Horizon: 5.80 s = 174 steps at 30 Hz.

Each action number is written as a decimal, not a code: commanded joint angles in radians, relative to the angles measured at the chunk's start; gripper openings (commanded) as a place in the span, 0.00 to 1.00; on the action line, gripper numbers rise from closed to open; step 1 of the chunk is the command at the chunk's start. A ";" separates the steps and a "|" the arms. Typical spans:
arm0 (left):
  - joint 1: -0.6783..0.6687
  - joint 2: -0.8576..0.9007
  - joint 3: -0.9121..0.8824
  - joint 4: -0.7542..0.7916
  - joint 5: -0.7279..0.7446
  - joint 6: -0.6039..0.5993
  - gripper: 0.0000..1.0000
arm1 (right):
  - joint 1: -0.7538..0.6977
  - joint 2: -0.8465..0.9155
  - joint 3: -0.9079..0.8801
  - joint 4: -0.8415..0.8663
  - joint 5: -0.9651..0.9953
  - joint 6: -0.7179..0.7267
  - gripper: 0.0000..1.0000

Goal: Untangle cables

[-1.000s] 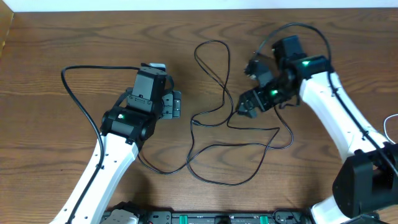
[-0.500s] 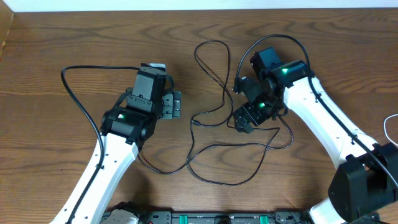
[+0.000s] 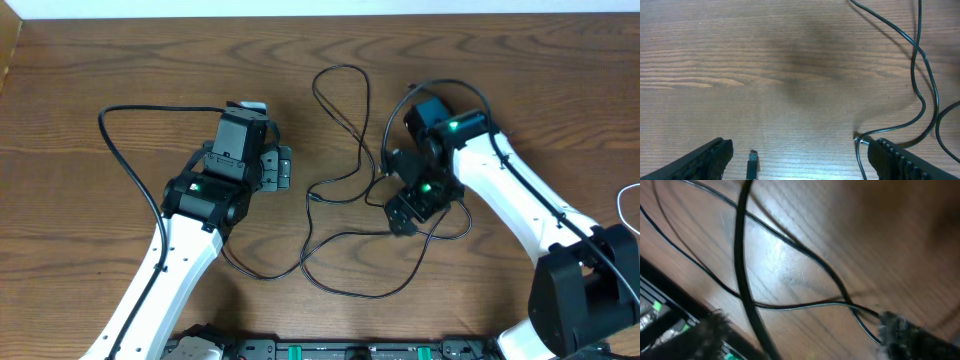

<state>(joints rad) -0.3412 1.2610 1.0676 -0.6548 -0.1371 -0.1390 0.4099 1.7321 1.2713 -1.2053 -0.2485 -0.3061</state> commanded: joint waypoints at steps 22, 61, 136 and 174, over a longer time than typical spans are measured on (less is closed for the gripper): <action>0.004 0.000 0.016 -0.003 -0.010 -0.016 0.91 | -0.010 -0.060 0.339 0.024 -0.096 0.146 0.01; 0.004 0.000 0.016 -0.003 -0.010 -0.016 0.91 | -0.116 -0.045 0.677 0.138 0.180 0.124 0.01; 0.004 0.000 0.016 -0.003 -0.010 -0.016 0.91 | -0.042 0.316 0.522 0.628 -0.800 0.047 0.01; 0.004 0.000 0.016 -0.003 -0.010 -0.016 0.91 | 0.003 0.317 0.176 0.874 -0.175 0.103 0.75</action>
<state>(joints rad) -0.3412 1.2610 1.0676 -0.6548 -0.1375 -0.1390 0.4015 2.0796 1.4570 -0.3397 -0.5224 -0.2161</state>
